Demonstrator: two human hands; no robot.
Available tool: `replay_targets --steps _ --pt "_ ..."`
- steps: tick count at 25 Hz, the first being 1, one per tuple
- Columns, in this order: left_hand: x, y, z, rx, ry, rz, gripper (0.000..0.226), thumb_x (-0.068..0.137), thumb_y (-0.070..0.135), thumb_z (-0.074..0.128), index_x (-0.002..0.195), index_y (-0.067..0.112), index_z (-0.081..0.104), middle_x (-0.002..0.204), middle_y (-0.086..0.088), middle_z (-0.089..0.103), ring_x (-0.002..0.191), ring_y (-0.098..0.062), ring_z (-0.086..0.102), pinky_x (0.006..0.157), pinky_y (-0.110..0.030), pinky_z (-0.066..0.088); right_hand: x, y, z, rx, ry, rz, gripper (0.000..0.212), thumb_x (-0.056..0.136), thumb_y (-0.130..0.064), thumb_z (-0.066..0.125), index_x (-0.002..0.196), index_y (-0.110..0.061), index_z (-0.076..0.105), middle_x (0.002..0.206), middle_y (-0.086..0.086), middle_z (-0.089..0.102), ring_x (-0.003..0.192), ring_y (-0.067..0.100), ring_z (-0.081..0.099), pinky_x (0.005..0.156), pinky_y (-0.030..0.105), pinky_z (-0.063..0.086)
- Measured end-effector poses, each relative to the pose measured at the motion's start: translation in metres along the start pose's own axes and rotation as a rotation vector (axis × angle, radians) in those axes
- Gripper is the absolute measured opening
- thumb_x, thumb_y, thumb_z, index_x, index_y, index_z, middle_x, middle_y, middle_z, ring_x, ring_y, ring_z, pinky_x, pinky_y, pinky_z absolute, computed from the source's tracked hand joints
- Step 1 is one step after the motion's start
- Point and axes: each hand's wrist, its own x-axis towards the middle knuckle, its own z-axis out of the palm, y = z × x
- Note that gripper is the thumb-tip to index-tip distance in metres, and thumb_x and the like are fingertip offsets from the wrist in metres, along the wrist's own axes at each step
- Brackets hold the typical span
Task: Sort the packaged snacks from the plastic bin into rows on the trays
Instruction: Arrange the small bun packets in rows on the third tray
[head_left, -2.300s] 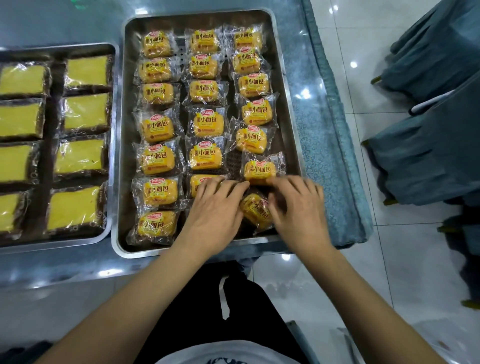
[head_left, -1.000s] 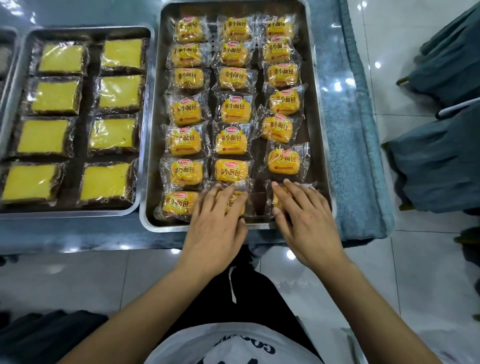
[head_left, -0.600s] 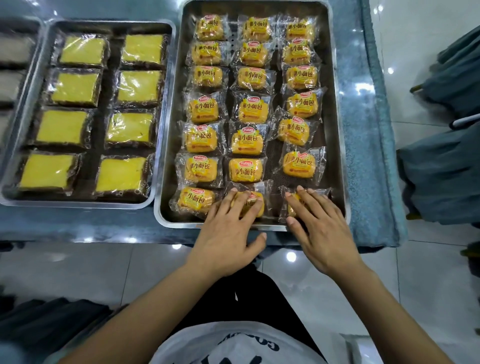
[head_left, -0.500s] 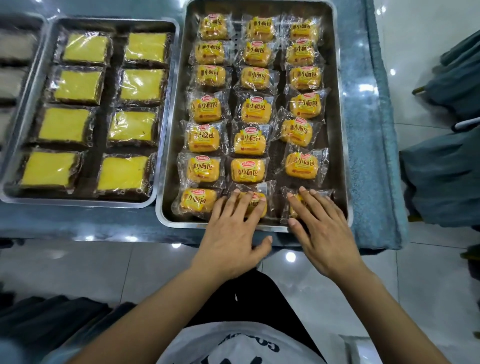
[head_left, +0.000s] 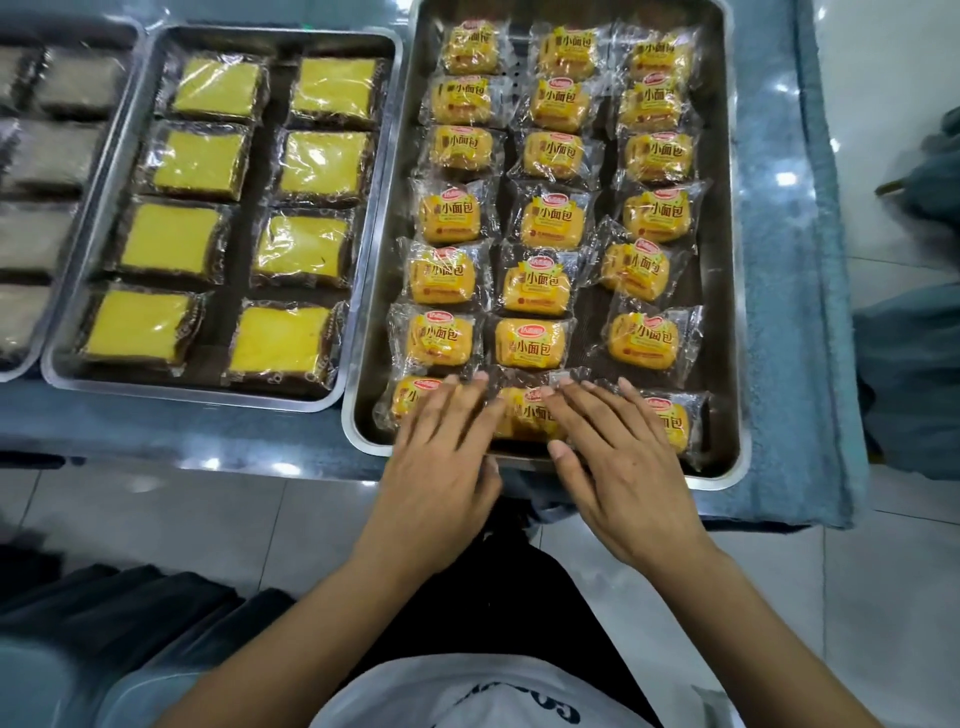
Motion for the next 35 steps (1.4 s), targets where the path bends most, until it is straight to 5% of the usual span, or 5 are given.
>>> replay_targets --steps 12,17,24,29,35 --pt "-0.013 -0.042 -0.009 0.056 -0.101 -0.016 0.06 0.098 0.06 0.037 0.144 0.025 0.051 0.148 -0.01 0.038 0.136 -0.03 0.038 0.1 -0.045 0.05 0.013 -0.014 0.01 0.003 -0.057 -0.068 0.045 0.106 -0.043 0.035 0.136 -0.024 0.061 0.137 -0.002 0.058 0.124 0.022 0.049 0.107 0.039 0.035" --pt "0.014 -0.043 -0.023 0.019 0.043 -0.016 0.042 0.1 0.046 0.038 0.132 0.028 0.058 0.134 -0.003 0.049 0.117 -0.025 0.046 0.095 -0.044 0.045 0.053 -0.018 0.004 -0.013 0.059 0.051 0.043 0.104 -0.037 0.04 0.139 -0.019 0.056 0.139 0.005 0.055 0.124 0.026 0.048 0.103 0.043 0.039" --pt "0.063 -0.044 -0.007 0.106 -0.044 -0.05 0.051 0.102 0.037 0.045 0.152 0.033 0.037 0.165 -0.004 0.02 0.15 -0.036 0.015 0.119 -0.052 0.022 0.076 -0.018 0.015 -0.055 -0.194 0.109 0.053 0.106 -0.049 0.027 0.155 -0.029 0.031 0.16 -0.001 0.033 0.149 0.021 0.023 0.121 0.04 0.021" --pt "0.061 -0.046 -0.008 0.103 -0.071 -0.057 0.052 0.099 0.034 0.05 0.15 0.034 0.039 0.163 -0.003 0.024 0.15 -0.034 0.015 0.119 -0.053 0.021 0.069 0.003 0.002 -0.052 -0.06 0.166 0.055 0.106 -0.051 0.025 0.157 -0.03 0.028 0.162 0.0 0.031 0.15 0.019 0.023 0.124 0.036 0.004" --pt "0.073 -0.032 -0.018 0.057 -0.024 -0.08 0.049 0.098 0.035 0.048 0.146 0.032 0.042 0.159 -0.003 0.032 0.147 -0.031 0.022 0.114 -0.055 0.027 0.061 0.039 -0.006 -0.142 -0.04 0.379 0.056 0.102 -0.052 0.028 0.144 -0.022 0.051 0.155 0.002 0.044 0.143 0.025 0.035 0.117 0.05 0.024"
